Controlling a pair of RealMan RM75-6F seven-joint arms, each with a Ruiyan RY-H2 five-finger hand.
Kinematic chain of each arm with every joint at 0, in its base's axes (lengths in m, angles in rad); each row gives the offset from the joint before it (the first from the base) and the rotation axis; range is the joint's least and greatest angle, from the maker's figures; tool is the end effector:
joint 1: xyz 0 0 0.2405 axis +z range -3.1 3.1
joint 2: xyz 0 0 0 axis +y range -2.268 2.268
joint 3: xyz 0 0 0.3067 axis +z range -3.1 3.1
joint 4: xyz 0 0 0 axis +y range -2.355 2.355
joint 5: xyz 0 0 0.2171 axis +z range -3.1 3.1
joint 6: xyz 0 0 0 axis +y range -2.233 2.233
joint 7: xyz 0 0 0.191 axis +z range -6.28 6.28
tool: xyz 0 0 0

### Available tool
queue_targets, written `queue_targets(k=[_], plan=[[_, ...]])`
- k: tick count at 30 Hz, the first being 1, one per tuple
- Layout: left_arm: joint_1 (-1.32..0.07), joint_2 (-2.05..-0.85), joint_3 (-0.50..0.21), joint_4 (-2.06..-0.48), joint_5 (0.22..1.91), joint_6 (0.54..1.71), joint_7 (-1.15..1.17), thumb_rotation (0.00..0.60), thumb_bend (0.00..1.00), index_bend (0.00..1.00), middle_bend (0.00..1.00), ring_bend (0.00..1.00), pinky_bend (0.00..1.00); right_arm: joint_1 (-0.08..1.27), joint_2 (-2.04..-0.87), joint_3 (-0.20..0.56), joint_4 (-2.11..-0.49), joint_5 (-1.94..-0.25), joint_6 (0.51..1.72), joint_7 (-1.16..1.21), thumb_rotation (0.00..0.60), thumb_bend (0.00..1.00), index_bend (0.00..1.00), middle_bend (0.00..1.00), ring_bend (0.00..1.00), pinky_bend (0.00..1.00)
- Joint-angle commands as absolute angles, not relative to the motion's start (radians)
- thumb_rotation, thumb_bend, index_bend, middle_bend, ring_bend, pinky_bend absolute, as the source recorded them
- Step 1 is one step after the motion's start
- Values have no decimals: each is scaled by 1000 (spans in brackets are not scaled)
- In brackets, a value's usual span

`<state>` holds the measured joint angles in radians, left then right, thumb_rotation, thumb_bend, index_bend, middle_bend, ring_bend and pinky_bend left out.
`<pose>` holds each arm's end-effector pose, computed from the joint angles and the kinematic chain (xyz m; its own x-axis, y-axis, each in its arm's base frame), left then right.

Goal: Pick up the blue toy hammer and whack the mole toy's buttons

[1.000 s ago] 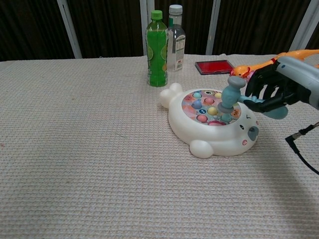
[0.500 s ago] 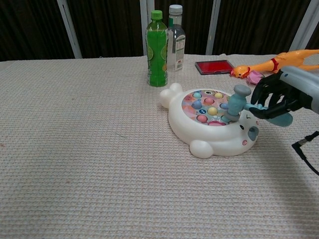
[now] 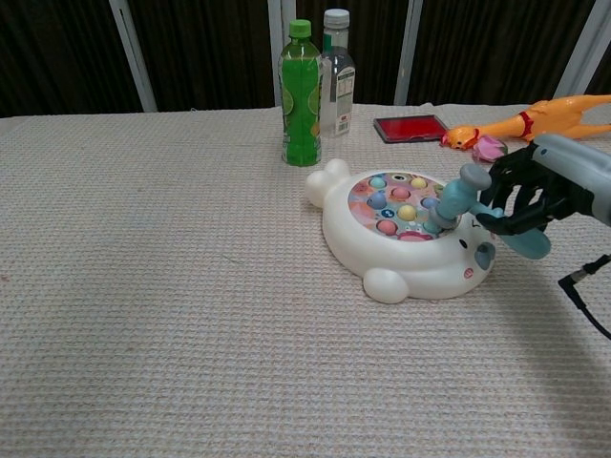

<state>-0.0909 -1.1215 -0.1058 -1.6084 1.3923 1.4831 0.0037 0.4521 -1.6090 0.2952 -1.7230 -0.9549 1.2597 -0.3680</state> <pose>-0.3709 0.2457 0.1919 0.3860 -0.0540 0.9209 0.9204 0.0895 -0.3805 -0.2248 -0.3603 -0.0061 0.0296 -0.1644 0.9860 -0.9972 0.0624 0.0403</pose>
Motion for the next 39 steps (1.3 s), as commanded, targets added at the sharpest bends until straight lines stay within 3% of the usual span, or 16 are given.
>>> queue_targets(k=[1, 39], plan=[[-91, -1121, -106, -1609, 1392, 1483, 4, 600, 0, 0, 0, 0, 0, 456, -1605, 304, -1735, -962, 1268, -367, 600, 662, 968, 748, 629, 705], [-96, -1112, -107, -1618, 1379, 1462, -16, 600, 0, 0, 0, 0, 0, 588, -1658, 362, -1736, -774, 1296, -558, 600, 663, 969, 758, 640, 719]])
